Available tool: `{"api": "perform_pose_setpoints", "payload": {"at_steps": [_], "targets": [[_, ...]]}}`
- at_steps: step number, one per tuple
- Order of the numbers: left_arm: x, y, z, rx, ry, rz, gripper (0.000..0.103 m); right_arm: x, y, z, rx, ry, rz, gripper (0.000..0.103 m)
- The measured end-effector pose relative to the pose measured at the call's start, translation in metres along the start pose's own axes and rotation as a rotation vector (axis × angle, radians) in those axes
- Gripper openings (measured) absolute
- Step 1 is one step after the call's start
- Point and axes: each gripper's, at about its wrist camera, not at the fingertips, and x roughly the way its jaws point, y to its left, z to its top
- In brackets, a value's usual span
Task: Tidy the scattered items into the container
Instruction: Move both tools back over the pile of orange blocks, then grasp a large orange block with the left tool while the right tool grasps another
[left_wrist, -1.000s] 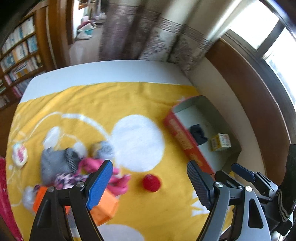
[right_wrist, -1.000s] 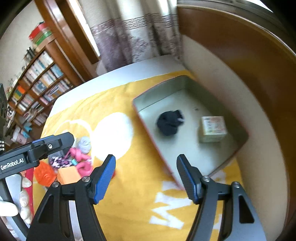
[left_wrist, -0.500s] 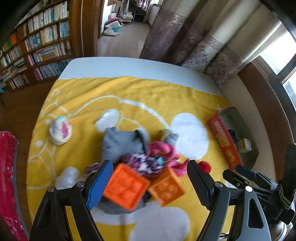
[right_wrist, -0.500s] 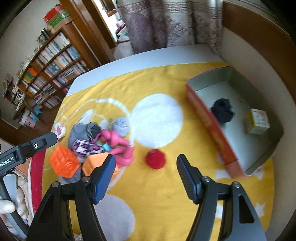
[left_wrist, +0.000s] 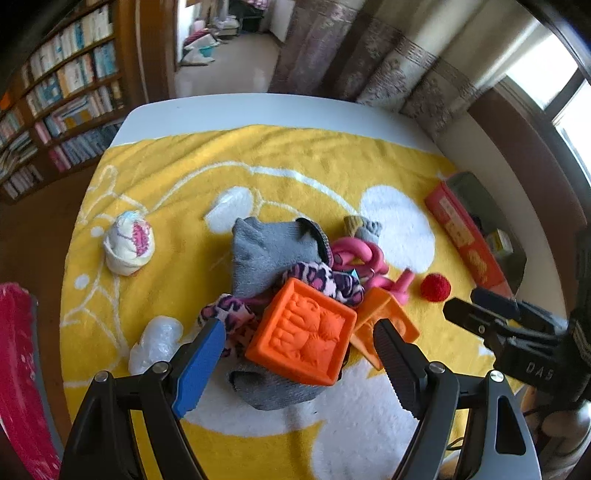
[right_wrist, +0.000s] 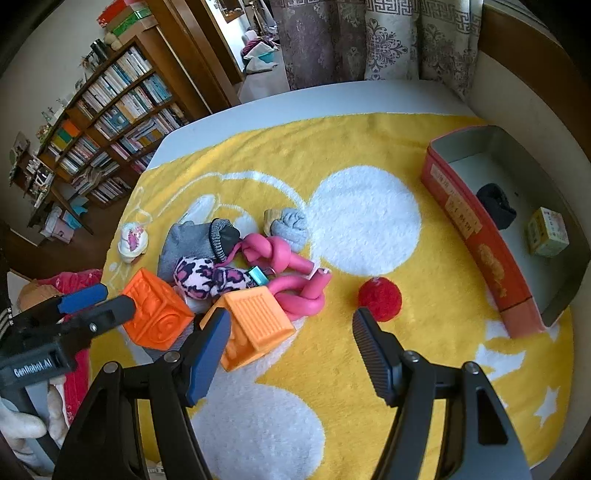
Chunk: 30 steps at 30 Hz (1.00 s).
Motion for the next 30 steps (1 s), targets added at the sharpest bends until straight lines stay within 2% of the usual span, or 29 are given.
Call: {"api": "perform_pose_setpoints", "payload": {"at_steps": [7, 14, 15, 16, 17, 20, 26, 30], "targets": [[0.014, -0.002, -0.008, 0.040, 0.035, -0.008, 0.084, 0.003, -0.001, -0.003, 0.016, 0.006, -0.016, 0.072], [0.027, 0.002, -0.013, 0.045, 0.029, 0.003, 0.084, 0.007, -0.001, -0.004, 0.011, 0.016, -0.020, 0.072], [0.029, 0.004, -0.013, 0.033, 0.032, 0.007, 0.081, 0.008, -0.001, -0.005, 0.009, 0.019, -0.020, 0.072], [0.031, 0.005, -0.013, 0.024, 0.035, 0.003, 0.068, 0.009, -0.001, -0.005, 0.005, 0.023, -0.021, 0.072], [0.033, 0.007, -0.014, 0.015, 0.045, -0.005, 0.064, 0.009, 0.000, -0.006, 0.002, 0.023, -0.021, 0.072], [0.033, 0.011, -0.015, -0.011, 0.044, -0.010, 0.062, 0.010, 0.003, -0.008, -0.019, 0.024, -0.006, 0.072], [0.029, 0.008, -0.016, -0.001, 0.040, -0.003, 0.062, 0.017, 0.020, -0.011, -0.104, 0.044, 0.034, 0.072], [0.026, 0.010, -0.016, -0.008, 0.036, 0.000, 0.062, 0.026, 0.032, -0.016, -0.178, 0.066, 0.024, 0.072]]}}
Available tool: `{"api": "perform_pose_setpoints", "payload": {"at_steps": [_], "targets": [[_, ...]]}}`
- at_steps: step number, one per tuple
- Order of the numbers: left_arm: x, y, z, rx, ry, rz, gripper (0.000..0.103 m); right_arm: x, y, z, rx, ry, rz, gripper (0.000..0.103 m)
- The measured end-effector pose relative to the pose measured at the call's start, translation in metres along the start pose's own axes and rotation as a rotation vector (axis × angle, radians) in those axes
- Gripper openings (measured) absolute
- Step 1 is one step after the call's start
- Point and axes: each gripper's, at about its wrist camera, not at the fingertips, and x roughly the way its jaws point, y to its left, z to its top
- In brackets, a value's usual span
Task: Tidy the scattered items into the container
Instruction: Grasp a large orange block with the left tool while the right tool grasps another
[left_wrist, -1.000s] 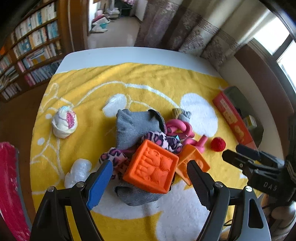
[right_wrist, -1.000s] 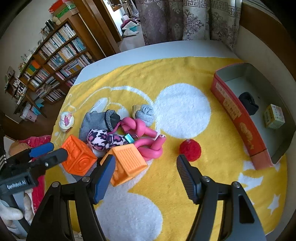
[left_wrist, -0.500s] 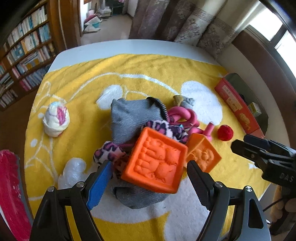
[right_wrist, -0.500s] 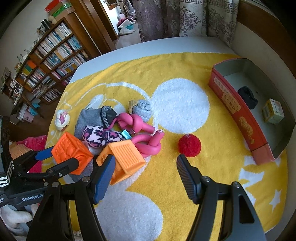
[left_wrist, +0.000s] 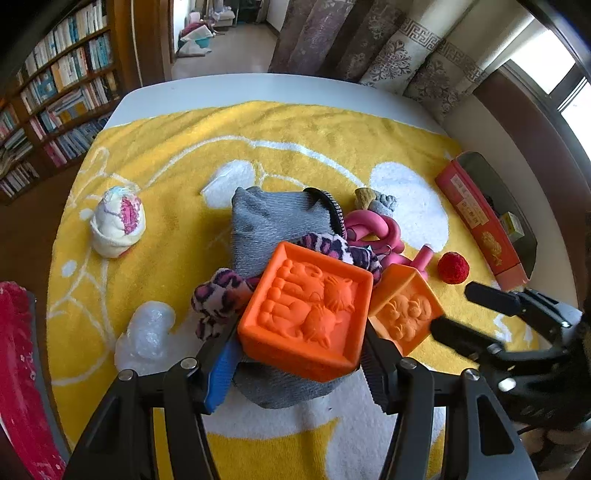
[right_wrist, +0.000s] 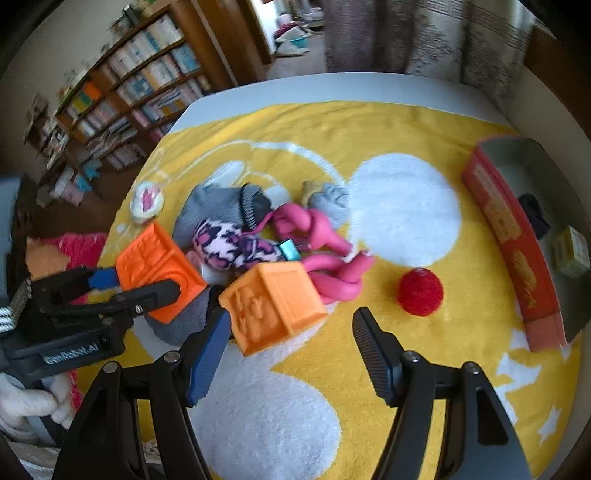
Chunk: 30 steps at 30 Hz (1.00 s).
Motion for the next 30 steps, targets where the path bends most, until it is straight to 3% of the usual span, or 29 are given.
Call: {"api": "perform_pose_setpoints", "payload": {"at_steps": [15, 17, 30], "targets": [[-0.011, 0.002, 0.000, -0.016, -0.022, 0.043, 0.058, 0.046, 0.028, -0.007, -0.217, 0.054, -0.073, 0.073], [-0.010, 0.002, 0.000, -0.020, -0.020, 0.042, 0.054, 0.050, 0.029, -0.005, -0.223, 0.053, -0.076, 0.073], [-0.006, -0.001, 0.003, -0.032, -0.025, 0.064, 0.054, 0.051, 0.017, -0.007, -0.179, 0.067, -0.030, 0.067]]}}
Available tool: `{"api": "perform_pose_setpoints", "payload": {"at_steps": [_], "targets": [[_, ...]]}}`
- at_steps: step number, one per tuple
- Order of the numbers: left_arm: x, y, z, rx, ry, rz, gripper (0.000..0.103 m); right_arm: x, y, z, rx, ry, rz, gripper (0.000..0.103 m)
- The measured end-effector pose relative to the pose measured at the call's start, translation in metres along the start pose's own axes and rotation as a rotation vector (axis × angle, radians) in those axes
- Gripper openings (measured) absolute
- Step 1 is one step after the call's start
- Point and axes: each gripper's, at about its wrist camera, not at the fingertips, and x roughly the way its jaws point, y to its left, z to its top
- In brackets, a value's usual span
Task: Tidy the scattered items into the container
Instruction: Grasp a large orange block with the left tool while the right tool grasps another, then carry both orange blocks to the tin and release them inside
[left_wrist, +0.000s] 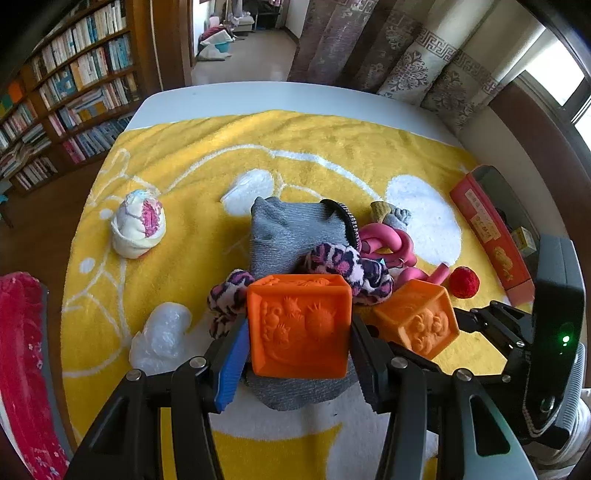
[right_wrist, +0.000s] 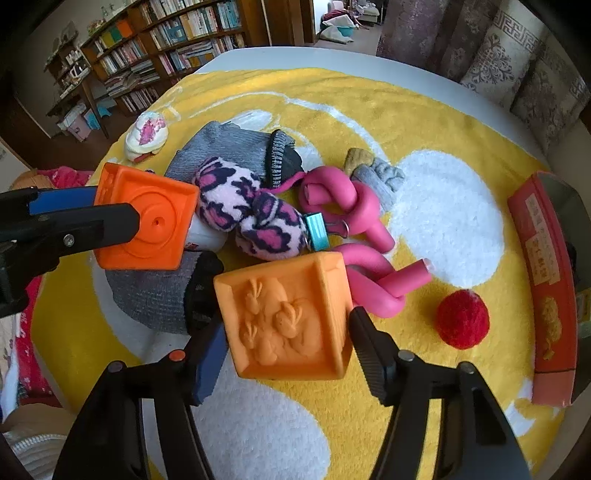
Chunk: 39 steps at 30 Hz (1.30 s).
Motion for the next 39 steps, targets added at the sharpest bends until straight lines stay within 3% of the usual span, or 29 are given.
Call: {"api": "perform_pose_setpoints", "payload": {"at_steps": [12, 19, 26, 33, 39], "targets": [[0.007, -0.001, 0.003, -0.053, 0.013, 0.020, 0.055, -0.009, -0.022, -0.009, 0.061, 0.001, 0.031, 0.067], [0.020, -0.003, 0.001, -0.095, 0.052, 0.035, 0.064, -0.019, -0.038, -0.017, 0.080, -0.009, 0.032, 0.067], [0.027, -0.005, 0.002, -0.117, 0.035, 0.075, 0.059, -0.035, -0.055, -0.025, 0.101, -0.035, 0.033, 0.067], [0.005, -0.033, 0.014, -0.081, -0.034, 0.074, 0.058, -0.066, -0.083, -0.028, 0.162, -0.092, 0.060, 0.067], [-0.010, -0.077, 0.030, -0.023, -0.062, 0.026, 0.058, -0.097, -0.121, -0.034, 0.245, -0.152, 0.043, 0.067]]}}
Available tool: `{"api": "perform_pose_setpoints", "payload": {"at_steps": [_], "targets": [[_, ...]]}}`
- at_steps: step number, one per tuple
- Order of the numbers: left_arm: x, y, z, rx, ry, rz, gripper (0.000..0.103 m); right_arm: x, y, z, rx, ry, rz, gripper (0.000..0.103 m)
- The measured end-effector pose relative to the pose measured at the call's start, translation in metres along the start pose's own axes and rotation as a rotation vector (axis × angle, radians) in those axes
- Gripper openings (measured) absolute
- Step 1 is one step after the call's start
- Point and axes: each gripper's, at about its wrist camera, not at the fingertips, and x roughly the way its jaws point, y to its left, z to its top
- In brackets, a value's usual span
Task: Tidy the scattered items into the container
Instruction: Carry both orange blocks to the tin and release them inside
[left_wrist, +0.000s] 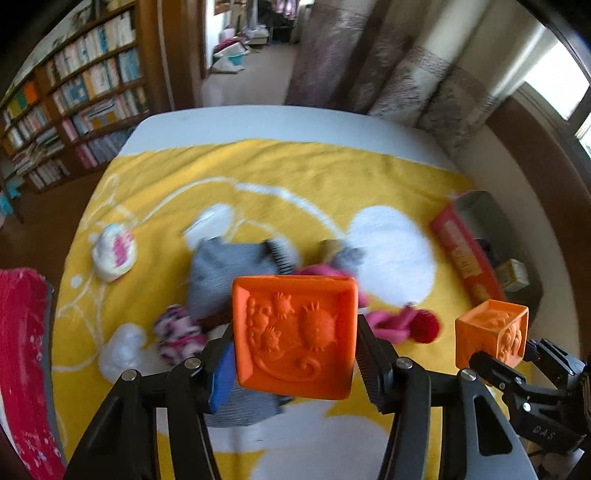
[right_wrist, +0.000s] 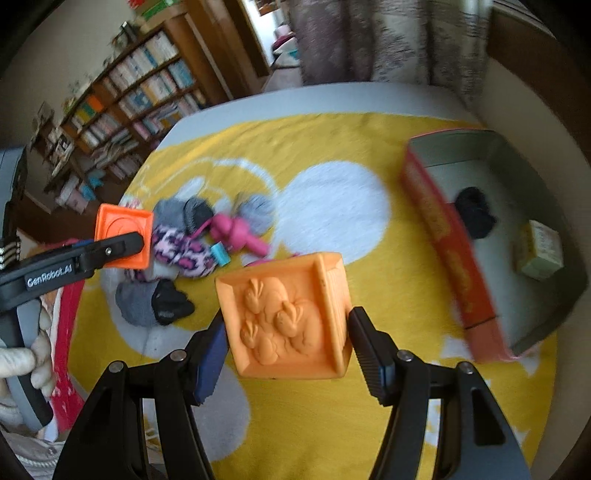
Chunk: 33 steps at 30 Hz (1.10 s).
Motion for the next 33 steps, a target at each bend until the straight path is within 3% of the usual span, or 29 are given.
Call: {"api": "perform_pose_setpoints", "payload": {"at_steps": [13, 21, 28, 31, 33], "targets": [[0.003, -0.143, 0.041, 0.214, -0.020, -0.119, 0.058, -0.064, -0.098, 0.001, 0.173, -0.147, -0.163, 0.067], [0.014, -0.229, 0.063, 0.341, -0.033, -0.179, 0.058, -0.076, -0.134, 0.002, 0.209, -0.173, -0.194, 0.067], [0.025, -0.273, 0.076, 0.376, -0.016, -0.212, 0.060, -0.073, -0.157, 0.001, 0.236, -0.162, -0.196, 0.070], [0.027, -0.280, 0.078, 0.375, -0.019, -0.204, 0.075, -0.070, -0.163, -0.001, 0.247, -0.155, -0.195, 0.075], [0.026, -0.280, 0.077, 0.378, -0.022, -0.189, 0.075, -0.068, -0.166, -0.003, 0.250, -0.152, -0.194, 0.076]]}}
